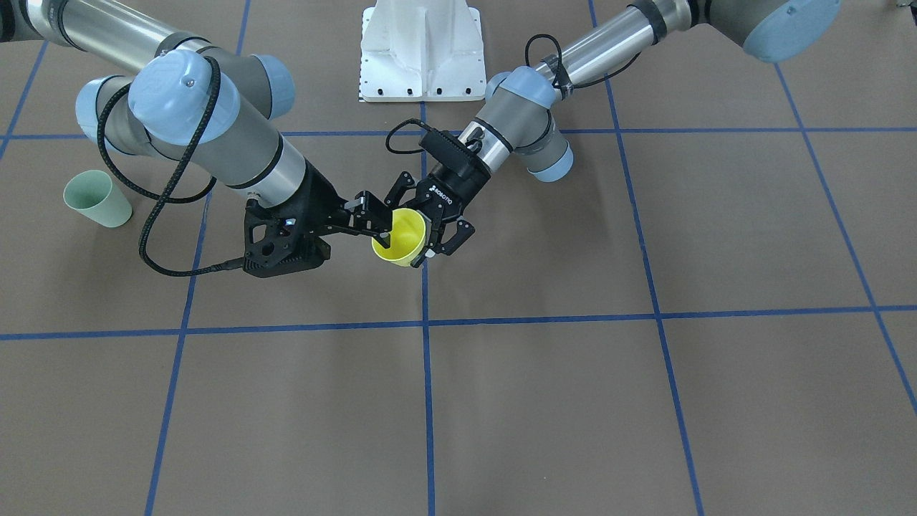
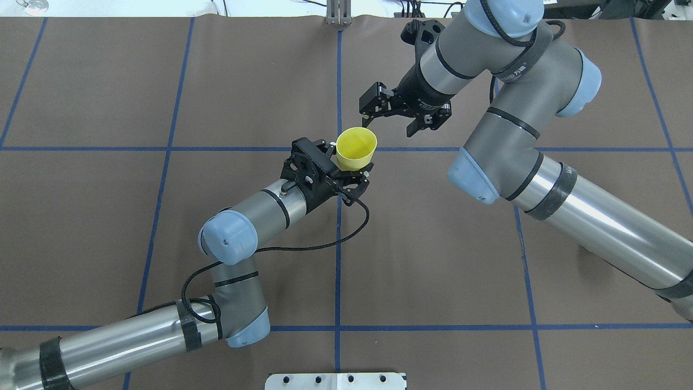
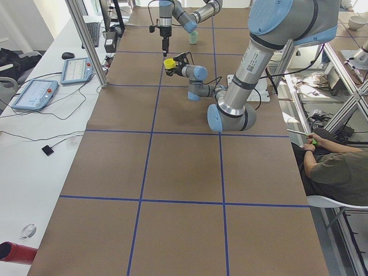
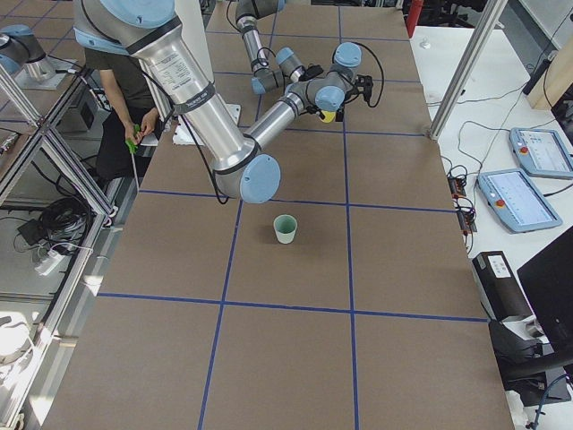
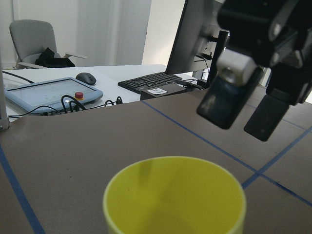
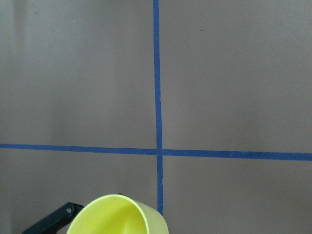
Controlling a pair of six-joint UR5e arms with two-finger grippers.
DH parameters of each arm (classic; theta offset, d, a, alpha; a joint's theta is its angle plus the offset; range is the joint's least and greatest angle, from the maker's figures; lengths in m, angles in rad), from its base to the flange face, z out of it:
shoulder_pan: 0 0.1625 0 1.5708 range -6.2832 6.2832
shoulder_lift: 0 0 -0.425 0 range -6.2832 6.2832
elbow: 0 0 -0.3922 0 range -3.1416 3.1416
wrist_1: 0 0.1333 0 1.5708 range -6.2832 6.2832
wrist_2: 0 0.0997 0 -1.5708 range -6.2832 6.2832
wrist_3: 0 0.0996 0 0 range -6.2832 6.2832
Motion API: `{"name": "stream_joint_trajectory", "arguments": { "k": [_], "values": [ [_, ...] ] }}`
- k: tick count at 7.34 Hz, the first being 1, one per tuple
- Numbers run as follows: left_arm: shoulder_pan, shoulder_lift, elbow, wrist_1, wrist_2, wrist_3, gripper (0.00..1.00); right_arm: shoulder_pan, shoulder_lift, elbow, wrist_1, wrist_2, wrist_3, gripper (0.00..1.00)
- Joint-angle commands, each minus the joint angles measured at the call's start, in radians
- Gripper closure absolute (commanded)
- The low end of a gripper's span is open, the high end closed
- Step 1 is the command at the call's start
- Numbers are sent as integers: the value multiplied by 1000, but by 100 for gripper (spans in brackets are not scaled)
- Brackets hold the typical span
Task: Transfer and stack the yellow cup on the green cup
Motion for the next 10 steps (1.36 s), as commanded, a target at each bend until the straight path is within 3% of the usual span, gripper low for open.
{"name": "stream_joint_trajectory", "arguments": {
  "k": [1, 2, 7, 10],
  "values": [
    [10, 1, 2, 1, 22, 42, 56, -24, -6, 16, -2, 0, 2, 2],
    [12, -1, 1, 1, 22, 42, 56, -44, -6, 18, -2, -7, 2, 2],
    [13, -1, -1, 0, 56, 42, 52, -55, -61, 56, -2, -12, 0, 36],
    [13, -2, -3, 0, 56, 41, 52, -67, -50, 54, -1, -12, 2, 34]
  ]
}}
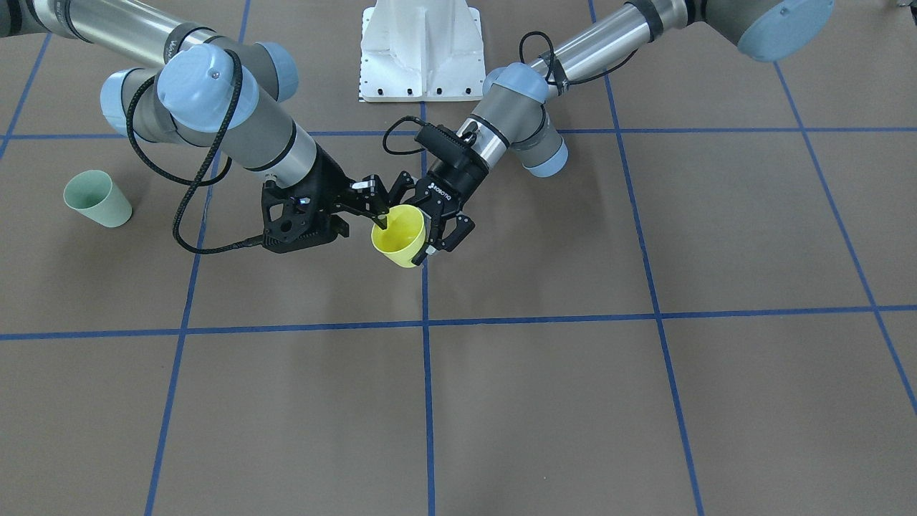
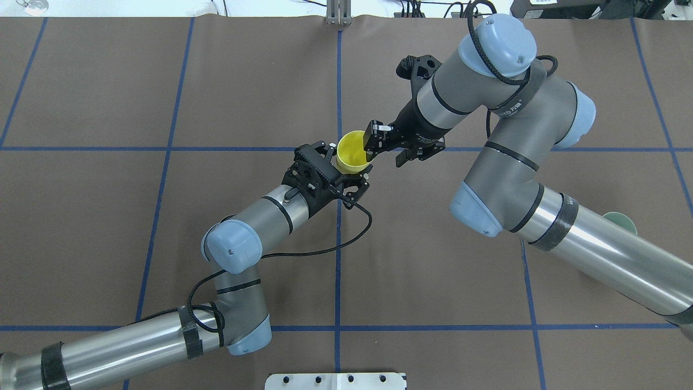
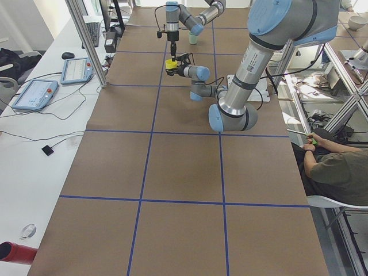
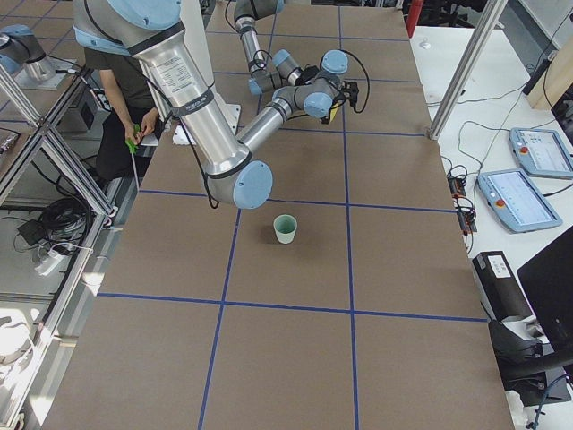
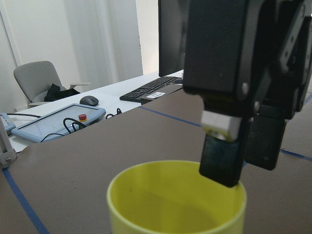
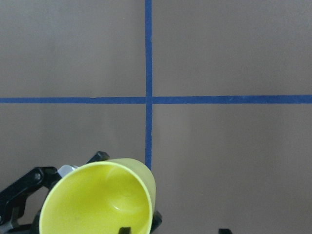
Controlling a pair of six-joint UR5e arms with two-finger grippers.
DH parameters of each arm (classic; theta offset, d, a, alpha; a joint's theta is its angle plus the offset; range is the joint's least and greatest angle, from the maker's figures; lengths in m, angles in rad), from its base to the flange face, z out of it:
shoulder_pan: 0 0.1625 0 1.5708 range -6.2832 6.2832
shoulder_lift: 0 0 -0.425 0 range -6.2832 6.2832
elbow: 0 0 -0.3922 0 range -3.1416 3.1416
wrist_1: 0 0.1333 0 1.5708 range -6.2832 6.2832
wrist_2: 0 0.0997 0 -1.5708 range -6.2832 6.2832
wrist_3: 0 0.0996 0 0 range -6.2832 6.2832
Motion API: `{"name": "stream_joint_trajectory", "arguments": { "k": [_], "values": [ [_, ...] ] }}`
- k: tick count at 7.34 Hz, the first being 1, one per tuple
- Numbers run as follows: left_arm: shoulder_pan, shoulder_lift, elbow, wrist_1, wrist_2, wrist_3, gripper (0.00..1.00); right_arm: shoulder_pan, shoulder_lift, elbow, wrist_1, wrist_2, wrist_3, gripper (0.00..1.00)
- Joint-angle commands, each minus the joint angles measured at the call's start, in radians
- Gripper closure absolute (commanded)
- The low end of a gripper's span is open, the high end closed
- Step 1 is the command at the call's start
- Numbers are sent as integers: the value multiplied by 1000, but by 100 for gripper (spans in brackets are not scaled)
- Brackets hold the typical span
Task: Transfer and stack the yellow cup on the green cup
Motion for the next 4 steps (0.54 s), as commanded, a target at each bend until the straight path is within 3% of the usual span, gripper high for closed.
{"name": "stream_joint_trajectory", "arguments": {
  "k": [1, 4],
  "values": [
    [-1, -1, -1, 0, 0, -1, 52, -4, 4, 0, 1, 0, 0, 35],
    [14, 5, -1, 0, 2, -1, 52, -2, 8, 2, 2, 1, -3, 47]
  ]
}}
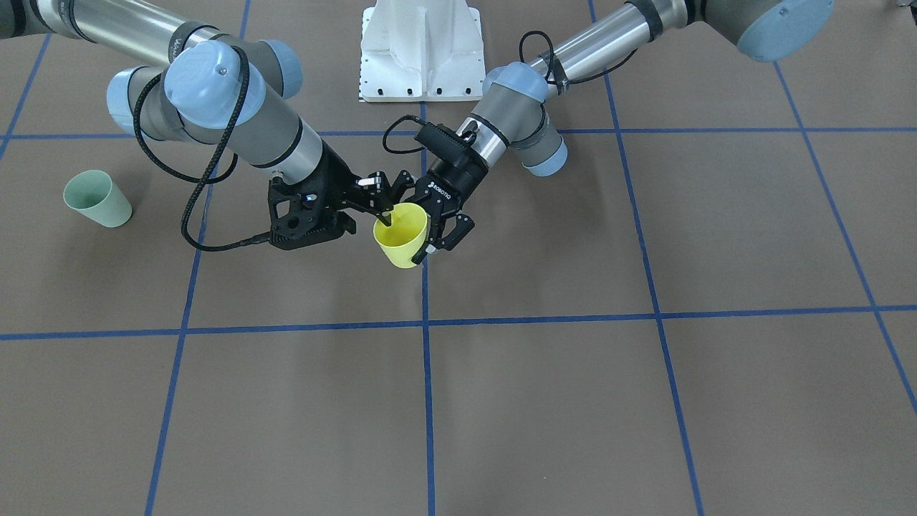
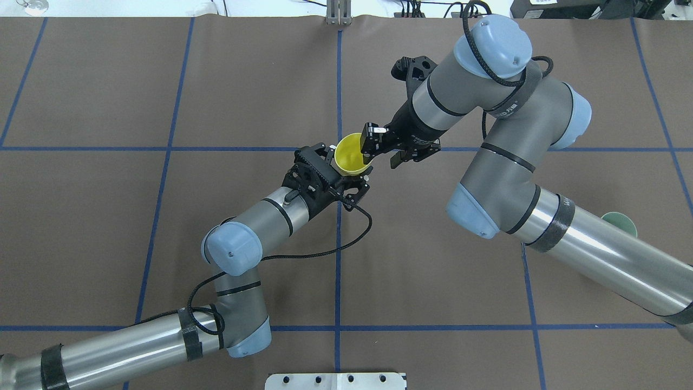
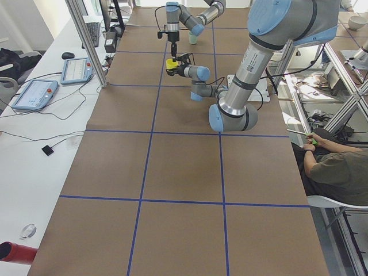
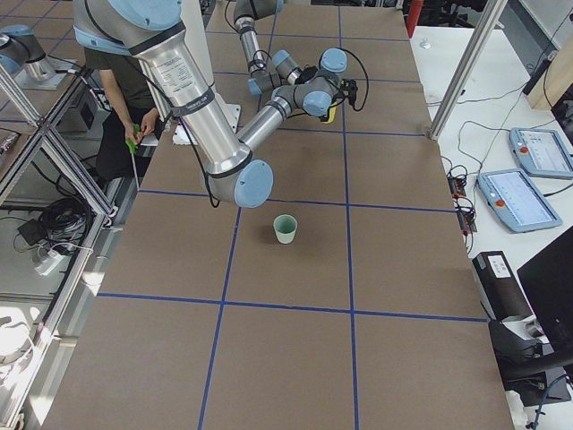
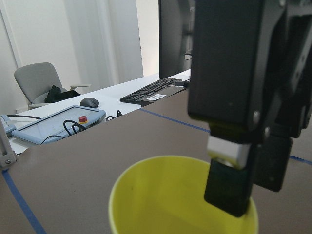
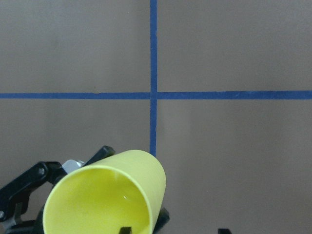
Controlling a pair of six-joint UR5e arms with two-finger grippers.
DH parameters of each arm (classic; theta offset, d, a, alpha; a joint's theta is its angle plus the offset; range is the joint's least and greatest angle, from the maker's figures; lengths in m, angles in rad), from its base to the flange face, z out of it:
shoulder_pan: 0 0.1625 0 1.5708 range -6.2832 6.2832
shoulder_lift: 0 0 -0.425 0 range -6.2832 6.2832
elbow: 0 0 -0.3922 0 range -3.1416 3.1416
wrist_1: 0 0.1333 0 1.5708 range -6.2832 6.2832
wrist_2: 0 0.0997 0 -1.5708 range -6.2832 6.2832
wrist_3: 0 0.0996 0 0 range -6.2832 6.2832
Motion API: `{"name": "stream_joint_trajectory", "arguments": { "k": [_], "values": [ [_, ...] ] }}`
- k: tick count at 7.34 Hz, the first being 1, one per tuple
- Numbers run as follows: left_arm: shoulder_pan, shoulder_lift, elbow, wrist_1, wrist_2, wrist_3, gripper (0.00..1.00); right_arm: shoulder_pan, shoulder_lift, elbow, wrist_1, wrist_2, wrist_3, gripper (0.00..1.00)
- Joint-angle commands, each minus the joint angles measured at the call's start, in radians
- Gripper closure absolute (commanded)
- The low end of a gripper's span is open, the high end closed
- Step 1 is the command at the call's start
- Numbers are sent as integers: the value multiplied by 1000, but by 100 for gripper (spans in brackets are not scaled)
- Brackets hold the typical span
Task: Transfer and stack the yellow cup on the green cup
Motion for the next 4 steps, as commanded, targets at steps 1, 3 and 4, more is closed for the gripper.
{"name": "stream_joint_trajectory", "arguments": {
  "k": [1, 3, 4],
  "values": [
    [5, 3, 0, 0, 1, 0, 52, 6, -2, 1, 1, 0, -11, 52],
    [5, 0, -1, -2, 1, 0, 52, 5, 2, 1, 1, -10, -4, 52],
    [5, -3, -1, 0, 1, 0, 52, 3, 2, 1, 1, -14, -2, 52]
  ]
}}
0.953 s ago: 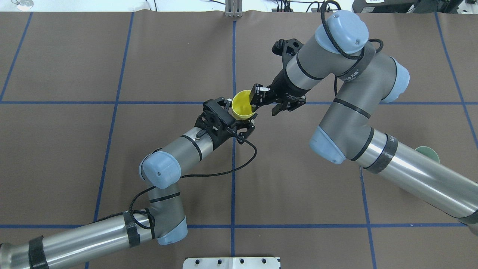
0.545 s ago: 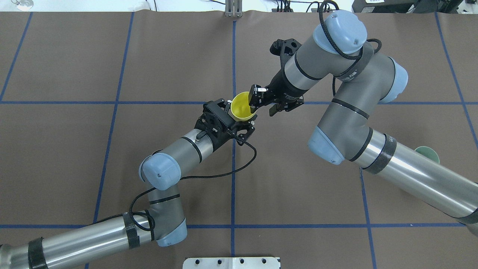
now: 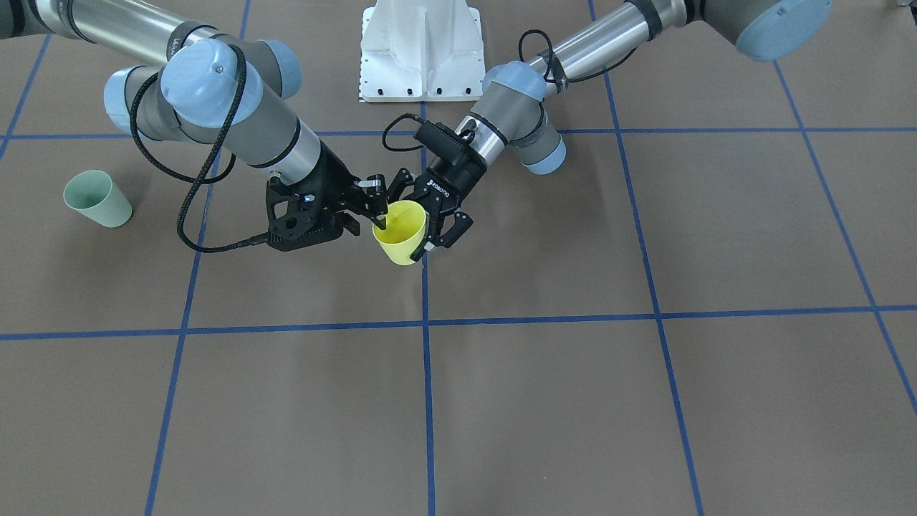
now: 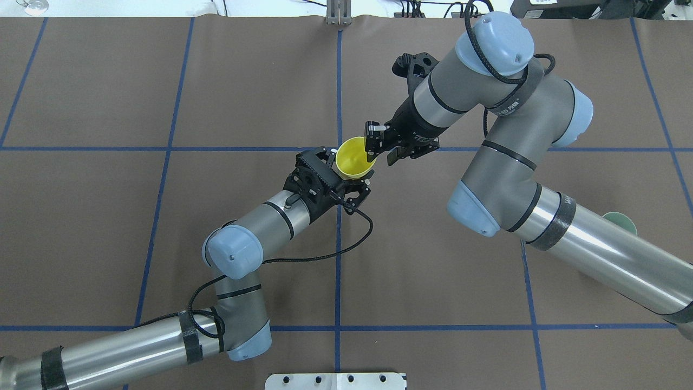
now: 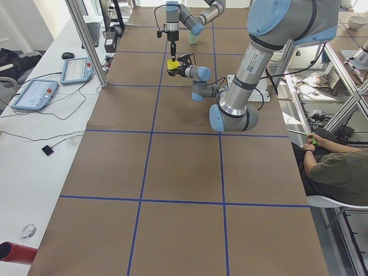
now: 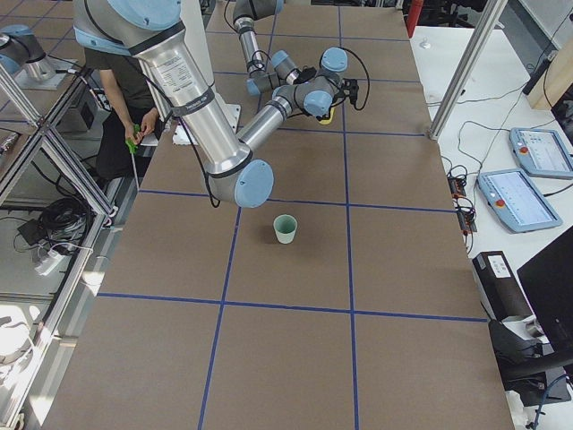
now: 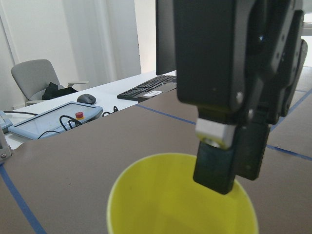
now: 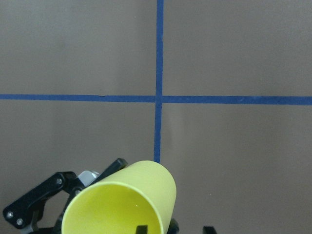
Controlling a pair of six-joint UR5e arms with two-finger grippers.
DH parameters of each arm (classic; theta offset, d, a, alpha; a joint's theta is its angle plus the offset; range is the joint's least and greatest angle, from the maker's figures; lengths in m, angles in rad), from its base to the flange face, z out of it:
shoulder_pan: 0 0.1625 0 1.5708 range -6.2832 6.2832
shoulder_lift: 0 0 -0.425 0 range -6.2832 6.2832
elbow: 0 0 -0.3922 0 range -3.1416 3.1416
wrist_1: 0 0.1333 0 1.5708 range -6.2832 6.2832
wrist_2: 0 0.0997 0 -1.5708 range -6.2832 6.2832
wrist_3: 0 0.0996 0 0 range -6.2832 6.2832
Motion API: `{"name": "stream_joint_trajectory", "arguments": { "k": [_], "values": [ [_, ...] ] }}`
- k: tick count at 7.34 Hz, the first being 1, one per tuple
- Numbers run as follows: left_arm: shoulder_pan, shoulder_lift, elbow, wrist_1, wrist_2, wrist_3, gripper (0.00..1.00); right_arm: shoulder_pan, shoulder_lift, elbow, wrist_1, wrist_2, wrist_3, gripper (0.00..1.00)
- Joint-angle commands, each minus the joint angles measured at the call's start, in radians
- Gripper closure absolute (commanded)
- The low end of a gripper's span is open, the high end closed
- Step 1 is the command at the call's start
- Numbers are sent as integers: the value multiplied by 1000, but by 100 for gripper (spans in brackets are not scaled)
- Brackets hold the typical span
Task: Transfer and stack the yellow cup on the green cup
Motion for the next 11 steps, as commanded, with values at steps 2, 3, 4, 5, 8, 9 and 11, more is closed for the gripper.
{"name": "stream_joint_trajectory", "arguments": {
  "k": [2, 3, 4, 5, 8, 9, 11],
  "values": [
    [0, -6, -1, 1, 0, -2, 52, -3, 1, 0, 0, -13, 3, 52],
    [2, -6, 1, 1, 0, -2, 52, -3, 1, 2, 2, -11, 3, 66],
    [5, -6, 1, 1, 0, -2, 52, -3, 2, 2, 2, -11, 3, 79],
    [9, -7, 1, 1, 0, -2, 52, -3, 2, 5, 2, -13, 3, 88],
    [11, -23, -4, -2, -2, -9, 12, -3, 2, 6, 2, -13, 4, 100],
    [12, -21, -10, -5, -2, -11, 0, -3, 2, 6, 2, -11, 8, 100],
    [11, -20, -11, -13, 2, -9, 0, 23, -28, 56, 0, -1, 8, 100]
  ]
}}
